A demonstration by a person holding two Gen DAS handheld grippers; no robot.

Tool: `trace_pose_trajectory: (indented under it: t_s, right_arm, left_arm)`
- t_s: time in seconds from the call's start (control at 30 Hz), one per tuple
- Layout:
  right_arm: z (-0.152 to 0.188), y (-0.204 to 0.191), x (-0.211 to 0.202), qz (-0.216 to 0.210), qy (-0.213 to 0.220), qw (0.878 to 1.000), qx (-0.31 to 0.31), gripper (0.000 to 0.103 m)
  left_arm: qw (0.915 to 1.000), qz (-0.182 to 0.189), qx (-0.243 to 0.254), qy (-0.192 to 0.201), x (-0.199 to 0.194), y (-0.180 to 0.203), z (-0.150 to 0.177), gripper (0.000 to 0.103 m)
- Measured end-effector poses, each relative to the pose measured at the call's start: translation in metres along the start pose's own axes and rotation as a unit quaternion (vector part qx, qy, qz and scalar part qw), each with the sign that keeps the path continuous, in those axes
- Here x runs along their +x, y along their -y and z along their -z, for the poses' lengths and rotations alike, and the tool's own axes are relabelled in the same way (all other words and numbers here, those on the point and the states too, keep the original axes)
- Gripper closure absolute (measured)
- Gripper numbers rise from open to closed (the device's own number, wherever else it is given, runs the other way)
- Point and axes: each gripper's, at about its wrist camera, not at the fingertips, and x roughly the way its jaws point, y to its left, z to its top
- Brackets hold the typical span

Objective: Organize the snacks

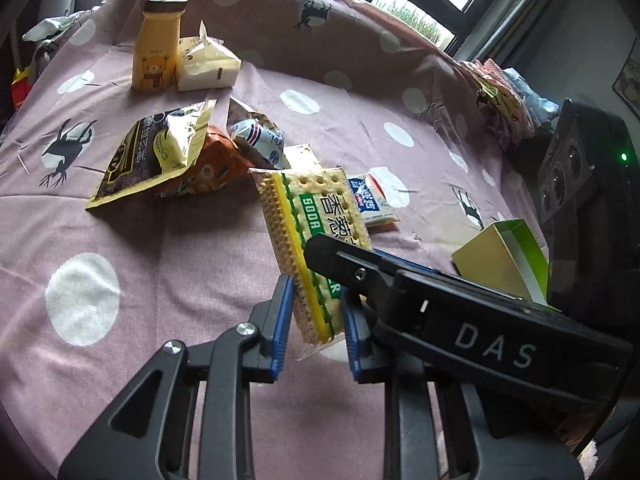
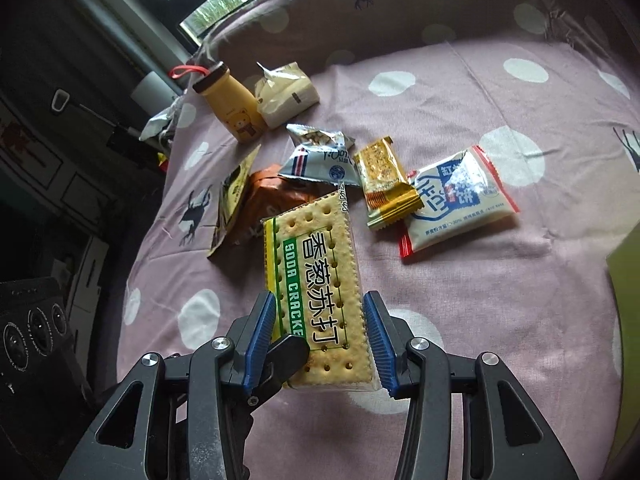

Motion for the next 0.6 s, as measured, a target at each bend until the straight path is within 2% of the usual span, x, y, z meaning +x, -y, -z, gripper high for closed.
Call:
trace_pose_trajectory:
  t_s: [0.3, 0.6]
  right_arm:
    - [0.004, -0.012, -0.034, 0.001, 0.039, 0.999, -0.002, 0.055]
    - [0.008, -0.021, -0.054, 0.007, 0.055, 0.998, -0.003, 0.055]
  left_arm:
    - [0.9993, 0.013, 0.021, 0.030, -0.025, 0.012, -0.001, 0.080]
    - [0.9983, 0.021, 0.031, 0.043, -0.040, 0.020, -0.001, 0.081]
